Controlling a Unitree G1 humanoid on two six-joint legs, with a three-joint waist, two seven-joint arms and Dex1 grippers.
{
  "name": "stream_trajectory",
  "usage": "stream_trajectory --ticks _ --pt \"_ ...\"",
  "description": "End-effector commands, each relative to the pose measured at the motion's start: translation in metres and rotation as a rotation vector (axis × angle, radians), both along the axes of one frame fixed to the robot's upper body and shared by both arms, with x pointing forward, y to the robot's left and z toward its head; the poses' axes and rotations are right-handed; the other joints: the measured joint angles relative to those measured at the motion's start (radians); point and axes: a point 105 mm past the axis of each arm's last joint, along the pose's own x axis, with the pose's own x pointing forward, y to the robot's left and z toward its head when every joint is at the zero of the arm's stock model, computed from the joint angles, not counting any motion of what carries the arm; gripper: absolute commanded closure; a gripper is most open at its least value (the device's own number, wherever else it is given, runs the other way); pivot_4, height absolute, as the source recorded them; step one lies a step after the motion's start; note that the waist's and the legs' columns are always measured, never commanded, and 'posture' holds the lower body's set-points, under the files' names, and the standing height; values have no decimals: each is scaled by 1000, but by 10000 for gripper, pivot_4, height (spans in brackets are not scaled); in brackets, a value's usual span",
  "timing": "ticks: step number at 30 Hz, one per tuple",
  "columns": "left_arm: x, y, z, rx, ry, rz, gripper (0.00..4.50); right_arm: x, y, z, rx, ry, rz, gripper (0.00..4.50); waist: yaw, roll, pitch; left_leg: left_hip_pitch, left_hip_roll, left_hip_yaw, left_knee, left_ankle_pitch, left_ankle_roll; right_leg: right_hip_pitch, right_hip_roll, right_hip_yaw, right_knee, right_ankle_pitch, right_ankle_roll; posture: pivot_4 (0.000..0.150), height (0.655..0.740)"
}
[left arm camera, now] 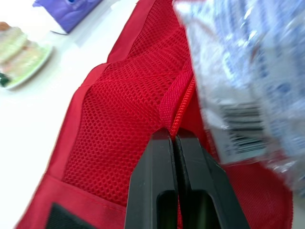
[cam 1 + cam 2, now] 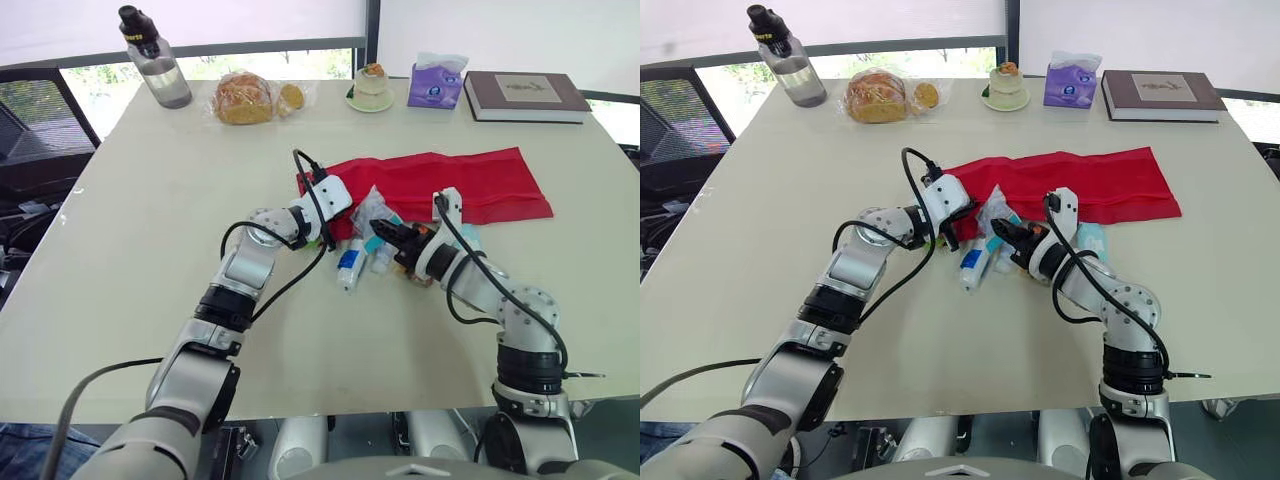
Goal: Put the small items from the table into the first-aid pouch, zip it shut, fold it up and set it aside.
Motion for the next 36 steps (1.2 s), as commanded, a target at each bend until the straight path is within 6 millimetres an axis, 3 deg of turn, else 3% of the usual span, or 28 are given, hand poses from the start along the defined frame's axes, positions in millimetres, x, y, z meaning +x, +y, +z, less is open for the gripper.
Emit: stream_trajectory --ticks 1,6,15,36 --pt "2 -10 23 -29 -50 -26 44758 -1 5 13 52 -17 19 45000 0 0 0 0 0 0 0 0 0 0 0 0 0 0 0 1500 7400" --pt "3 -15 27 -50 -45 -15 44758 0 11 4 121 68 6 45000 -2 0 0 0 0 0 0 0 0 0 0 0 0 0 0 1500 7400" --pt "-10 -22 23 -52 -28 -45 44758 19 8 7 261 135 -80 45000 -2 0 0 0 0 0 0 0 0 0 0 0 0 0 0 1500 7400" --pt "-21 -31 27 -111 11 -60 44758 36 35 2 291 184 -86 45000 -4 0 0 0 0 0 0 0 0 0 0 0 0 0 0 1500 7400"
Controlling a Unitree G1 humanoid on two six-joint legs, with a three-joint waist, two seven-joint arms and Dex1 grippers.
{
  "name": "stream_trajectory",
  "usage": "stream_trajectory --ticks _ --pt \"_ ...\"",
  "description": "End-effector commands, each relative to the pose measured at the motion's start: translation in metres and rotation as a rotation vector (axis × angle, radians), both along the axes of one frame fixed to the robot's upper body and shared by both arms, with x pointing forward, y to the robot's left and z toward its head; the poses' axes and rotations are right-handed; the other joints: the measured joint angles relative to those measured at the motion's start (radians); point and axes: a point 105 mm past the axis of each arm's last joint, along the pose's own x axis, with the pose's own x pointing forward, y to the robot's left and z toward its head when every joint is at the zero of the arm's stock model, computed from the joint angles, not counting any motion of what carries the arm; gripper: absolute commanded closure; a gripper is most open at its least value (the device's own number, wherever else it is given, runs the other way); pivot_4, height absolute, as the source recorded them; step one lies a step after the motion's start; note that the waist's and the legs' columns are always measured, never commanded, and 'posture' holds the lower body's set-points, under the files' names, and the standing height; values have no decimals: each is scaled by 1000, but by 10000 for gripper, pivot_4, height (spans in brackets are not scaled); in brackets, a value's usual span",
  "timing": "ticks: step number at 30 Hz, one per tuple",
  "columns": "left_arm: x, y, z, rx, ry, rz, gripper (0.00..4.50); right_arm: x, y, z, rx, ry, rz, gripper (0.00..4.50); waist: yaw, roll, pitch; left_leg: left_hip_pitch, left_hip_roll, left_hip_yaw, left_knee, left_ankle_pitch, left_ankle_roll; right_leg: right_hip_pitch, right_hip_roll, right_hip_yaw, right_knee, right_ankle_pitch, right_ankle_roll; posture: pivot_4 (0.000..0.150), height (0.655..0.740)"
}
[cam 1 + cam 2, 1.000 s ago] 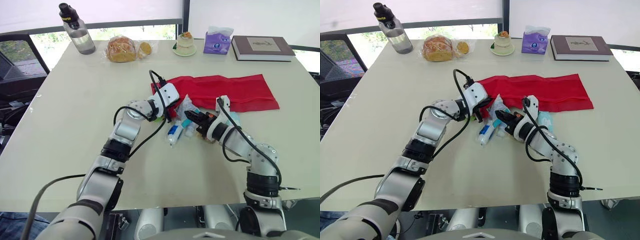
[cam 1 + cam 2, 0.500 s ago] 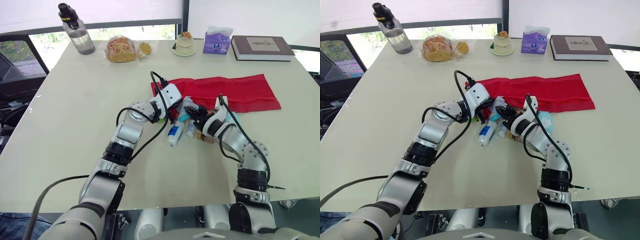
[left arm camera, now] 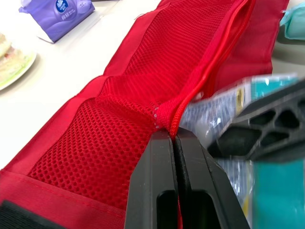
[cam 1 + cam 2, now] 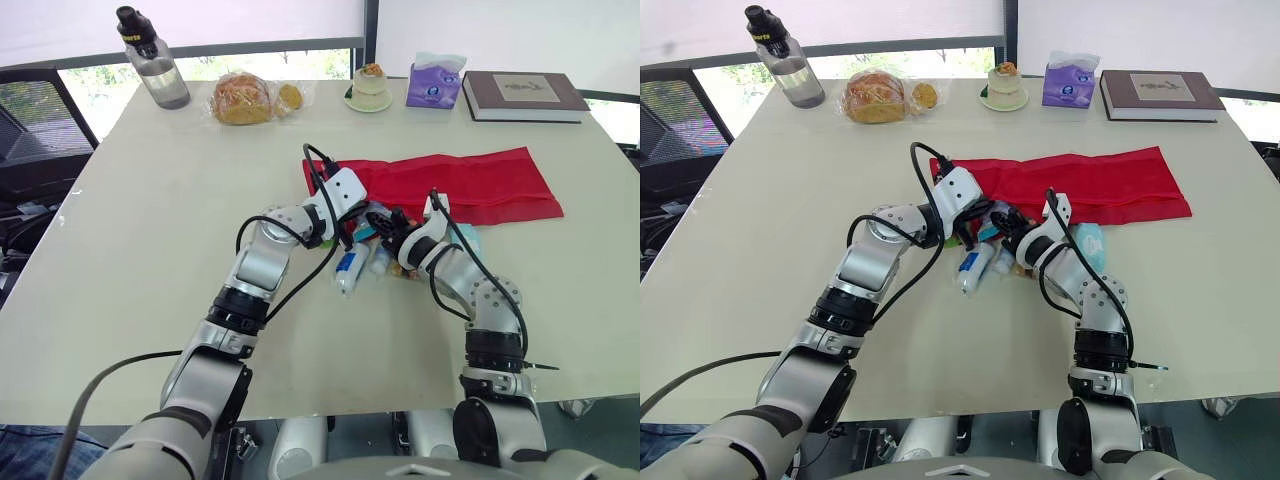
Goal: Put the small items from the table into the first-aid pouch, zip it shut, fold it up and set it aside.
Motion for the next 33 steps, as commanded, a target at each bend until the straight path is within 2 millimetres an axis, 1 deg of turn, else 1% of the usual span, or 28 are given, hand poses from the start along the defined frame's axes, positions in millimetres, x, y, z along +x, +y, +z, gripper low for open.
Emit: stream_trajectory --ticks 1,5,9,13,14,16,20,25,30,33 --pt "-11 -10 17 -36 -51 -55 44758 5 17 22 59 -59 12 45000 -1 0 0 0 0 0 0 0 0 0 0 0 0 0 0 1500 7400" --pt "-16 -11 12 -35 -34 -61 44758 16 15 27 92 -66 -42 45000 -5 0 0 0 0 0 0 0 0 0 0 0 0 0 0 1500 7400" --pt "-17 -12 11 -38 -28 -62 44758 18 21 29 85 -73 -42 45000 -9 0 0 0 0 0 0 0 0 0 0 0 0 0 0 1500 7400" --pt "-13 -3 10 -33 -25 -40 44758 18 24 29 68 -81 -33 45000 -16 0 0 0 0 0 0 0 0 0 0 0 0 0 0 1500 7400" --pt "-13 -1 9 -32 -26 -36 45000 18 24 29 65 -84 -31 36511 -17 0 0 0 0 0 0 0 0 0 0 0 0 0 0 1500 7400" --pt "-9 3 10 -30 -29 -20 45000 14 25 32 72 -95 -6 28140 -17 0 0 0 0 0 0 0 0 0 0 0 0 0 0 1500 7400" --pt "-1 15 12 -32 -38 21 45000 7 22 35 51 -122 29 8668 -20 0 0 1 0 0 0 0 0 0 0 0 0 0 0 1500 7400" --pt "7 24 15 -93 -9 47 45000 0 13 32 -36 -146 45 8668 -19 0 0 0 0 0 0 0 0 0 0 0 0 0 0 1500 7400" --pt "5 25 12 -147 57 3 45000 -4 7 34 -79 -171 47 8668 -19 0 0 0 0 0 0 0 0 0 0 0 0 0 0 1500 7400" --pt "7 29 13 -177 85 -2 45000 -6 3 35 -127 -198 52 8668 -19 0 0 0 0 0 0 0 0 0 0 0 0 0 0 1500 7400"
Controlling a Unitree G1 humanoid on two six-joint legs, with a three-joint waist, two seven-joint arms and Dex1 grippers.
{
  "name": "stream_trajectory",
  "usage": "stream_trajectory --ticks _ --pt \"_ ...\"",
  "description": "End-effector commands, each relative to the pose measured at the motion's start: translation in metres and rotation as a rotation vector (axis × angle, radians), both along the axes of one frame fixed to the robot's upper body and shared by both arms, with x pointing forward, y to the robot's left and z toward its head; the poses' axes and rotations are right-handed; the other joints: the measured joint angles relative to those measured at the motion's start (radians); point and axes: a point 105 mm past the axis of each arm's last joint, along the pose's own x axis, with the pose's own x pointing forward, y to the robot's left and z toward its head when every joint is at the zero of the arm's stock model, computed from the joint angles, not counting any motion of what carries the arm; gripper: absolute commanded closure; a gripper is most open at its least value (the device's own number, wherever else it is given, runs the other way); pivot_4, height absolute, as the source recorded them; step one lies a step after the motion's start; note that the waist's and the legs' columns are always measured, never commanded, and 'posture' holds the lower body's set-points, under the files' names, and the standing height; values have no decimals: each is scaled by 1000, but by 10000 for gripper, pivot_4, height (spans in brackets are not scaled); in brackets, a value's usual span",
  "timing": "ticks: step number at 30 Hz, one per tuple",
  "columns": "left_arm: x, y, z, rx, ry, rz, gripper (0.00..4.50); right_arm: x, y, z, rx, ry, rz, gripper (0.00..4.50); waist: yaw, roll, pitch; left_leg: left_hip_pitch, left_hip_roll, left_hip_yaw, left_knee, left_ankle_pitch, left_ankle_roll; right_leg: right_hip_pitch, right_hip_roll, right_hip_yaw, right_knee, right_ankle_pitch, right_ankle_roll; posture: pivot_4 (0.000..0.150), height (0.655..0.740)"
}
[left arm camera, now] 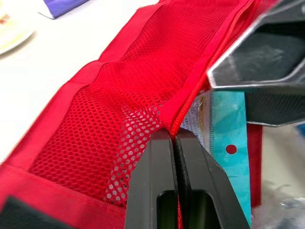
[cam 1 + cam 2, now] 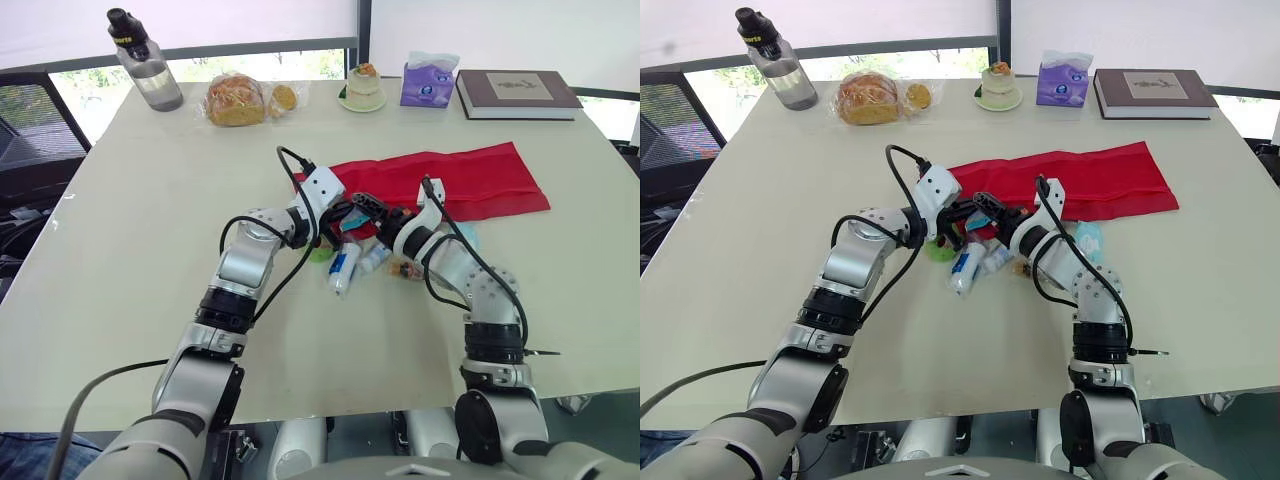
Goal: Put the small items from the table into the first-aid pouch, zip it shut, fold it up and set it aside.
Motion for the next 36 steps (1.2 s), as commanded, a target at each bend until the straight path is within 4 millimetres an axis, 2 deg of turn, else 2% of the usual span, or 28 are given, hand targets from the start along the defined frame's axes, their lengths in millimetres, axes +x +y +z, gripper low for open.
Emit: stream_trajectory --ticks 1,2,5,8,9,11,14,20,27,36 --pt "3 4 20 -70 -21 -20 45000 -5 -2 15 -44 -93 14 8668 0 0 0 0 0 0 0 0 0 0 0 0 0 0 0 1500 7400" --pt "4 6 21 -90 -8 -19 45000 -6 -3 17 -63 -113 17 8668 0 0 0 0 0 0 0 0 0 0 0 0 0 0 0 1500 7400" --pt "9 11 23 -124 23 -20 45000 -7 -6 23 -155 -195 31 16344 -1 0 0 0 0 0 0 0 0 0 0 0 0 0 0 1500 7400" --pt "12 12 23 -123 30 -34 45000 -7 -8 28 -261 -286 54 33249 -1 0 0 0 0 0 0 0 0 0 0 0 0 0 0 1500 7400" --pt "12 12 24 -134 38 -41 45000 -8 -8 29 -305 -323 67 37733 -1 0 0 0 0 0 0 0 0 0 0 0 0 0 0 1500 7400" --pt "12 11 24 -149 50 -55 45000 -10 -7 30 -415 -403 102 43749 -1 0 0 0 0 0 0 0 0 0 0 0 0 0 0 1500 7400" --pt "12 10 22 -152 59 -66 45000 -11 -8 29 -549 -512 129 43749 0 0 0 0 0 0 0 0 0 0 0 0 -1 0 0 1500 7400" --pt "9 10 18 -162 77 -83 45000 -16 5 26 -584 -593 183 43749 0 0 0 0 0 0 0 0 0 0 0 0 0 0 0 1500 7400" --pt "8 8 15 -158 80 -94 45000 4 7 1 -769 -620 193 43749 0 0 0 0 0 0 1 0 0 0 0 0 0 0 0 1500 7400" --pt "4 1 10 -153 90 -116 45000 16 11 -12 -809 -613 182 43749 0 0 0 0 0 0 1 0 0 0 0 0 0 0 0 1500 7400"
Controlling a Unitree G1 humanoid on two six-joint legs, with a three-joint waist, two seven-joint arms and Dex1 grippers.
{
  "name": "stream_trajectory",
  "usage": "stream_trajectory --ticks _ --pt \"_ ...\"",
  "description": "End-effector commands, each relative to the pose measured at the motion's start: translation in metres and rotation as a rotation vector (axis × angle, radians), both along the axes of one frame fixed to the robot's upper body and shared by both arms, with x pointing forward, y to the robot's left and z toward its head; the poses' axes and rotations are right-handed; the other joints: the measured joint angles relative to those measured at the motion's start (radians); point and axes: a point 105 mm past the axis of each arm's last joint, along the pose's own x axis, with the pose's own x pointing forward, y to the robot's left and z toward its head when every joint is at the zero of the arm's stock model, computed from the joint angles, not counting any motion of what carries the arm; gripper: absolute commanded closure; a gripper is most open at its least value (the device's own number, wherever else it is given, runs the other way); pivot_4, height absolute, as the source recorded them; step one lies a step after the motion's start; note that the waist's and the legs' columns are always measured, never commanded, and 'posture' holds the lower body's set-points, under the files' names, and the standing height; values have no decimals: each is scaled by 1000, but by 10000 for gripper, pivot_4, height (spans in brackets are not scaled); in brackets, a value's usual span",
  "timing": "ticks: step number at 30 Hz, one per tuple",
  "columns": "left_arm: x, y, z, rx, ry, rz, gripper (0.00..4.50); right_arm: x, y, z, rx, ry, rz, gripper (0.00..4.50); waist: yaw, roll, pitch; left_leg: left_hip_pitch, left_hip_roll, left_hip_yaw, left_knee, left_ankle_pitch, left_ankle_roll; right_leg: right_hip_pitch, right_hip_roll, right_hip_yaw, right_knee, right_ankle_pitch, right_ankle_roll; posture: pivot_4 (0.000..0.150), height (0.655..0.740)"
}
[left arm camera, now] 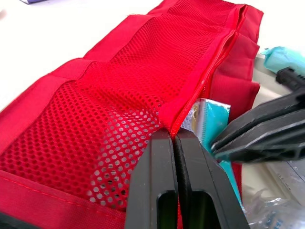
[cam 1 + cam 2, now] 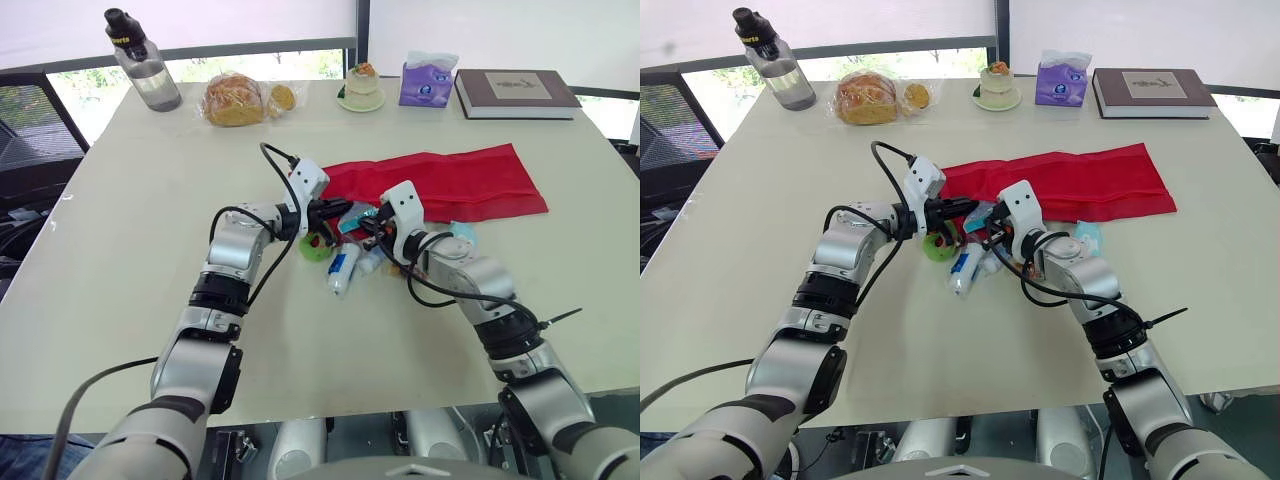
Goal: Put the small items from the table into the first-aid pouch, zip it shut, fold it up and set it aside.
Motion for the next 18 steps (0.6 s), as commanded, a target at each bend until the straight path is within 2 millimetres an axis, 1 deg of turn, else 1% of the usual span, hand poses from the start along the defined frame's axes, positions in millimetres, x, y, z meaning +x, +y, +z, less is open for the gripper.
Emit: stream_trajectory --ticks 1,12,18 --pt "-3 -7 12 -21 -53 -33 45000 5 4 14 12 -62 8 43749 0 0 0 0 0 0 0 0 0 0 0 0 0 0 0 1500 7400" --pt "-5 -14 8 -16 -53 -52 45000 19 25 20 16 -86 7 43749 -1 0 0 0 0 0 0 0 0 0 0 0 1 0 0 1500 7400" --pt "-6 -16 6 -5 -58 -64 45000 27 36 18 -4 -98 -10 43749 -2 0 0 2 0 0 0 0 -1 0 0 1 2 0 0 1500 7400"
